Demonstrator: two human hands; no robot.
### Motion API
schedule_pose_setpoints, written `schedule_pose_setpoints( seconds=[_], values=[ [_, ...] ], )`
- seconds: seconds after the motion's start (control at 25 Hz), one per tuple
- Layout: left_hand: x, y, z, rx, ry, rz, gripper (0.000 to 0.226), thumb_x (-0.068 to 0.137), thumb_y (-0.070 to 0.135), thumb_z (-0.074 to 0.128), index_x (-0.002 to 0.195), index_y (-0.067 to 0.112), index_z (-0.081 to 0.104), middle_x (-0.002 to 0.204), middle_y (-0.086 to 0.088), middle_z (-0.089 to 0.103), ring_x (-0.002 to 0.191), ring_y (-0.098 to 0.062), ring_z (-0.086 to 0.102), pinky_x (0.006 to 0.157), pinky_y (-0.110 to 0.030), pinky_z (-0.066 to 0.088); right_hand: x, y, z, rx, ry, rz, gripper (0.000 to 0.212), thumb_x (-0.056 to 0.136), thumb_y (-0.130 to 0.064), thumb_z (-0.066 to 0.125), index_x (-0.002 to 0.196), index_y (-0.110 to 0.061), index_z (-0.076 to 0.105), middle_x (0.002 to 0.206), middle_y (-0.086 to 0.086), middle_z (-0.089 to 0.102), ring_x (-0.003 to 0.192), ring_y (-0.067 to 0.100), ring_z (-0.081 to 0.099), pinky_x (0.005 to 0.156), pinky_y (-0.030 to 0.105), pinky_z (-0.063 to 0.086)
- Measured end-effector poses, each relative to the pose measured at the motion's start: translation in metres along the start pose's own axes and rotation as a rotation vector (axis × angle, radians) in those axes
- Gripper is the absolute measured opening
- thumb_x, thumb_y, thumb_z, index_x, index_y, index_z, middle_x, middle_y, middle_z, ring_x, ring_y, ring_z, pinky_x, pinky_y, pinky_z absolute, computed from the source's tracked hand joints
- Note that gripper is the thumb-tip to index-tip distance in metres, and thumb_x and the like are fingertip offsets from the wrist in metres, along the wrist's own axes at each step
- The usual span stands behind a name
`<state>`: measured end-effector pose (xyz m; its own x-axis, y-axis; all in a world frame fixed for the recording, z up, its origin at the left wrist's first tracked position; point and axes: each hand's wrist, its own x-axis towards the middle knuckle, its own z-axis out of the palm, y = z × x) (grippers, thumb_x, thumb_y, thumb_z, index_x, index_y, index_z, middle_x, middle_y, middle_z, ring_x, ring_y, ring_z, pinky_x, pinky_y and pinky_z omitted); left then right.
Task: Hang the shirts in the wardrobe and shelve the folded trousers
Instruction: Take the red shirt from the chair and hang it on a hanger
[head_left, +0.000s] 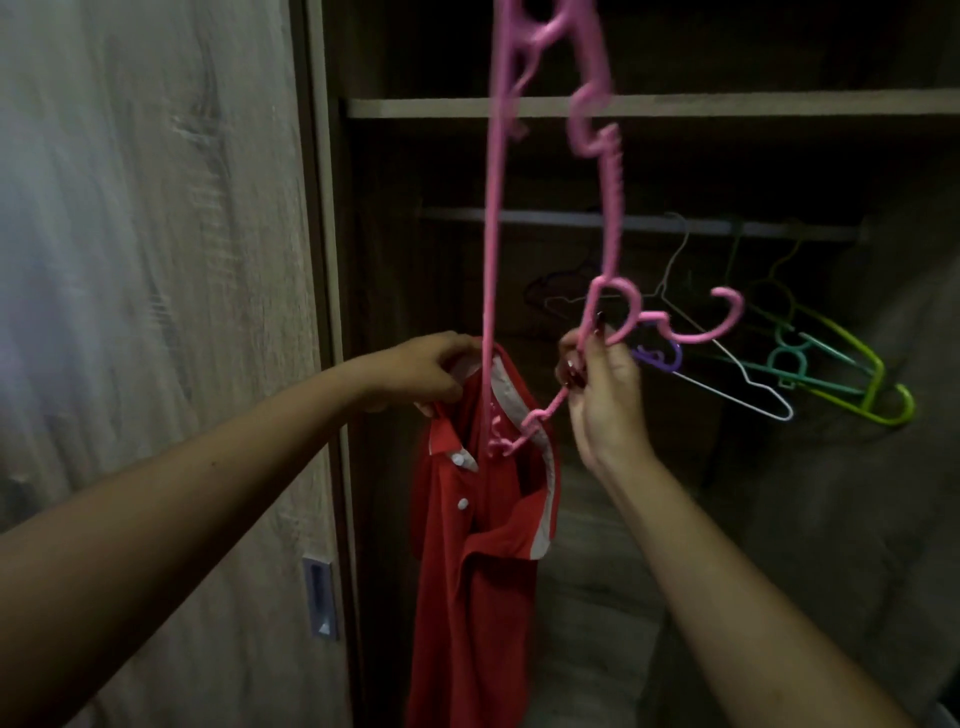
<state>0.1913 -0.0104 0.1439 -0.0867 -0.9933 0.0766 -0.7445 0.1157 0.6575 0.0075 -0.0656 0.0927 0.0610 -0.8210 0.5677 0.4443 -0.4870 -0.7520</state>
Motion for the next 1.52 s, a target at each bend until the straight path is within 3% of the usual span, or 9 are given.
schedule_pose_setpoints(
  seconds=[0.16, 0.4, 0.52, 0.68, 0.88, 1.08, 1.28, 1.4, 1.52],
  values=[
    [-0.018, -0.003, -0.022, -0.195, 0.001, 0.032, 0.058, 0.089, -0.004, 0.049, 0.134, 0.033, 0.046, 0.123, -0.003, 0.057, 0.107, -0.028, 0.062, 0.091, -0.048, 0.053, -0.012, 0.052, -0.039, -0.511, -0.020, 0.096, 0.031, 0.098, -0.012, 0.045, 0.071, -0.014, 0.060, 0.061, -0.001, 0.053, 0.048, -0.003, 0.049, 0.052, 0.019, 0.037],
    [-0.025, -0.029, -0.036, -0.070, 0.000, -0.031, 0.036, 0.092, -0.002, 0.045, 0.110, 0.025, 0.061, 0.099, -0.003, 0.062, 0.080, -0.015, 0.060, 0.063, -0.026, 0.050, -0.019, 0.056, -0.088, -1.046, -0.146, -0.025, 0.034, 0.086, -0.030, 0.043, 0.062, -0.019, 0.065, 0.058, -0.004, 0.062, 0.054, 0.002, 0.057, 0.062, 0.020, 0.044],
    [-0.027, -0.033, -0.031, 0.030, -0.066, -0.014, 0.038, 0.095, 0.005, 0.045, 0.123, 0.026, 0.059, 0.117, -0.001, 0.062, 0.095, -0.020, 0.066, 0.080, -0.032, 0.058, -0.027, 0.053, -0.092, -1.298, -0.284, -0.088, 0.040, 0.084, -0.033, 0.037, 0.080, -0.015, 0.072, 0.077, 0.006, 0.073, 0.078, 0.026, 0.066, 0.081, 0.037, 0.039],
    [-0.026, -0.021, -0.014, 0.235, 0.007, 0.055, 0.042, 0.095, 0.008, 0.046, 0.135, 0.020, 0.051, 0.136, -0.001, 0.052, 0.112, -0.010, 0.052, 0.094, -0.023, 0.045, -0.027, 0.048, -0.075, -1.689, -0.302, -0.179, 0.037, 0.095, -0.033, 0.036, 0.095, -0.014, 0.067, 0.089, 0.014, 0.073, 0.088, 0.032, 0.064, 0.077, 0.039, 0.021],
    [-0.019, -0.019, -0.001, 0.426, -0.027, 0.133, 0.057, 0.084, 0.000, 0.054, 0.136, 0.024, 0.051, 0.136, 0.000, 0.052, 0.120, -0.014, 0.051, 0.092, -0.020, 0.042, -0.019, 0.026, -0.043, -1.660, -0.441, -0.237, 0.024, 0.096, -0.028, 0.044, 0.096, -0.019, 0.066, 0.091, 0.005, 0.074, 0.095, 0.027, 0.063, 0.083, 0.037, 0.028],
    [-0.020, -0.044, 0.010, -0.020, -0.065, 0.212, 0.043, 0.092, 0.000, 0.051, 0.132, 0.015, 0.051, 0.128, -0.002, 0.058, 0.112, -0.006, 0.056, 0.088, -0.015, 0.050, -0.008, 0.008, -0.055, -1.465, -0.365, -0.231, 0.029, 0.088, -0.034, 0.041, 0.071, -0.021, 0.062, 0.073, 0.001, 0.074, 0.082, 0.027, 0.067, 0.081, 0.038, 0.044],
    [-0.004, -0.078, 0.021, 0.501, 0.205, 0.268, 0.037, 0.090, 0.046, 0.038, 0.118, 0.030, 0.056, 0.111, 0.004, 0.065, 0.106, -0.011, 0.059, 0.097, -0.046, 0.045, -0.002, -0.013, -0.063, -1.173, -0.240, -0.268, 0.026, 0.088, -0.026, 0.047, 0.069, -0.021, 0.064, 0.061, -0.002, 0.070, 0.057, 0.010, 0.064, 0.061, 0.028, 0.048],
    [0.001, -0.075, 0.032, 0.255, 0.297, 0.386, 0.017, 0.097, 0.025, 0.049, 0.103, 0.023, 0.064, 0.096, 0.004, 0.069, 0.089, -0.004, 0.064, 0.081, -0.027, 0.052, -0.003, -0.024, -0.062, -1.138, -0.349, -0.223, 0.024, 0.092, -0.015, 0.055, 0.071, -0.024, 0.064, 0.068, -0.003, 0.070, 0.059, 0.002, 0.061, 0.057, 0.011, 0.041],
    [0.006, -0.081, 0.032, 0.187, 0.359, 0.438, 0.018, 0.096, 0.018, 0.052, 0.106, 0.017, 0.067, 0.099, 0.005, 0.069, 0.097, 0.001, 0.061, 0.079, -0.014, 0.047, 0.006, -0.039, -0.089, -1.155, -0.415, -0.115, 0.020, 0.089, -0.017, 0.062, 0.108, -0.012, 0.067, 0.096, 0.000, 0.067, 0.087, 0.008, 0.061, 0.078, 0.014, 0.044]
  ],
)
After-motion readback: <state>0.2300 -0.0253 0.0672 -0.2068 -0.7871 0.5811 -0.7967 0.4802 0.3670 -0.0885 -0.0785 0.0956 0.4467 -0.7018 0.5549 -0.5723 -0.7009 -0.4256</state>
